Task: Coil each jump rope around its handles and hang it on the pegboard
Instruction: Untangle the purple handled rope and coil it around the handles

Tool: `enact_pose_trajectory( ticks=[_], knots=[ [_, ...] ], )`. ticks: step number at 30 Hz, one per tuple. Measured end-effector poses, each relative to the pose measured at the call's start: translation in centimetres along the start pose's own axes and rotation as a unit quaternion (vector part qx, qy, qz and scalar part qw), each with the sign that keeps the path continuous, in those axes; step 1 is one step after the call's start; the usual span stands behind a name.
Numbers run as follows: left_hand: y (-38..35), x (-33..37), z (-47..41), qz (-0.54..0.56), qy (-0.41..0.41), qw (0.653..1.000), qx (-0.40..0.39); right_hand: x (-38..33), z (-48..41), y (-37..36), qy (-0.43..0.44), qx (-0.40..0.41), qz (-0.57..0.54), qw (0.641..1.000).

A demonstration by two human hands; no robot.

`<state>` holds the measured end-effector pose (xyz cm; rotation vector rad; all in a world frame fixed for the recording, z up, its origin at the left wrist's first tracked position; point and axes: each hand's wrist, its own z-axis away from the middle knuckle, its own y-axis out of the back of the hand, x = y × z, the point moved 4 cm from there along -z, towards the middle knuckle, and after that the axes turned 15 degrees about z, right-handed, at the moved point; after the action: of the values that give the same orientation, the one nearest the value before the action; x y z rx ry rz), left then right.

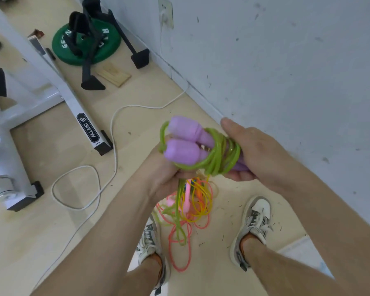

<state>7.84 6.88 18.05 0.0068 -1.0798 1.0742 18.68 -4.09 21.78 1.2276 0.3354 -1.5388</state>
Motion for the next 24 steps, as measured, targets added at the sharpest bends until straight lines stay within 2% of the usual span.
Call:
enact_pose_trajectory(
  ticks=[2,4,5,7,9,12,16,18,21,24],
  knots=[
    [-2.3,-0.3,0.0,-0.096,-0.074,0.99,-0.072,0.4,-0.7,-0.1,-0.023,0.039,-0.107,0.993],
    [-2.6,-0.7,-0.5,-0.187,-0.127,0.971,-0.076,0.9,-1.2,-0.2,-0.057,0.071,-0.161,0.983],
    [-2.4,-0.9,-0.8,-0.257,-0.166,0.95,-0.059,1.2,-1.3,-0.2,-0.069,0.081,-0.163,0.981],
    [-2.7,-1.1,-0.5,-0.43,-0.248,0.866,-0.053,1.7,-1.4,-0.1,-0.085,0.096,-0.151,0.98],
    [-3.3,-1.0,0.2,-0.549,-0.293,0.782,-0.038,1.9,-1.4,0.2,-0.098,0.114,-0.123,0.981],
    [-3.2,-0.3,0.7,-0.642,-0.307,0.703,-0.002,2.1,-1.4,0.3,-0.111,0.151,-0.095,0.978],
    [-3.0,0.1,0.7,-0.688,-0.313,0.655,-0.004,2.7,-1.8,0.2,-0.091,0.191,-0.006,0.977],
    [-2.7,0.5,0.7,-0.694,-0.306,0.651,-0.003,2.8,-2.0,0.6,-0.063,0.207,0.094,0.972],
    [-2.5,0.9,0.8,-0.708,-0.292,0.642,-0.016,2.7,-1.8,1.0,-0.019,0.238,0.224,0.945],
    [-2.9,0.2,1.2,-0.756,-0.299,0.582,-0.036,3.1,-2.1,0.7,-0.021,0.249,0.321,0.913]
  ],
)
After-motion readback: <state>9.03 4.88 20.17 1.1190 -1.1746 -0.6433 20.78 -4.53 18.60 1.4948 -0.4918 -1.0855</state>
